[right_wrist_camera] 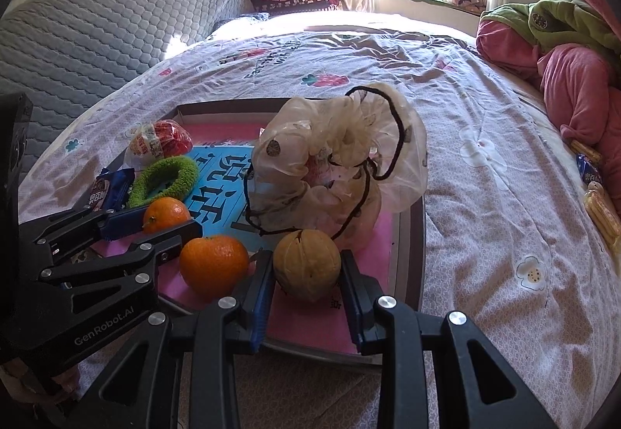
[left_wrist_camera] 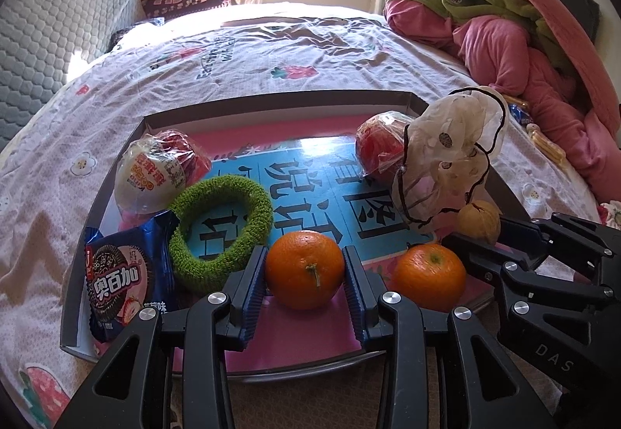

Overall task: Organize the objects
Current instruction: 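Lower the orange into the tray with the left gripper while the right lowers the walnut, then open the left gripper on the orange while the right releases the walnut in the tray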

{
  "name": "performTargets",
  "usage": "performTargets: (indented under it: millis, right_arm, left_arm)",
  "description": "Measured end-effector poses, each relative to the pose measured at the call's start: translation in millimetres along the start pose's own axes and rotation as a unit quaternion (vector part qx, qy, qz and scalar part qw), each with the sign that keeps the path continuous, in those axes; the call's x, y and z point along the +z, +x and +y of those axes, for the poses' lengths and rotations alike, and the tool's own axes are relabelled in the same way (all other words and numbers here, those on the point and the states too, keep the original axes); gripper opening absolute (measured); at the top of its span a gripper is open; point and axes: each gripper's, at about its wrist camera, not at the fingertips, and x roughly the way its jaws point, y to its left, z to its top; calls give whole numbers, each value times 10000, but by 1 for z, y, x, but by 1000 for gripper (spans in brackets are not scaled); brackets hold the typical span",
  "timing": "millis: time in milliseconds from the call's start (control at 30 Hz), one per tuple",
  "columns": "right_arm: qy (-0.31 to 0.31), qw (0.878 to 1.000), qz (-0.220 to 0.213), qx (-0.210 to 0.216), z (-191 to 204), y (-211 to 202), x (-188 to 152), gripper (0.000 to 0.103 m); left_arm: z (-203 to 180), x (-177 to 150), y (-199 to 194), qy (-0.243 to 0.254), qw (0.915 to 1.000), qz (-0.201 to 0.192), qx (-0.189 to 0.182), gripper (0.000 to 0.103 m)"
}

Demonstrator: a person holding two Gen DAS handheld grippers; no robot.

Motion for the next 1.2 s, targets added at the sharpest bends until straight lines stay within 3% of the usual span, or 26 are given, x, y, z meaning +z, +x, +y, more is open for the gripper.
performTargets:
  millis: [1033, 1200]
  right_arm:
    - [67, 9999, -48, 85, 1, -7, 1, 33]
    - [96, 9998, -147, 131, -1, -15, 1, 33]
  left_arm:
    - [4, -1, -5, -125, 9999, 66, -66, 40]
    - [6, 3, -15, -177, 9998, -58, -93, 46]
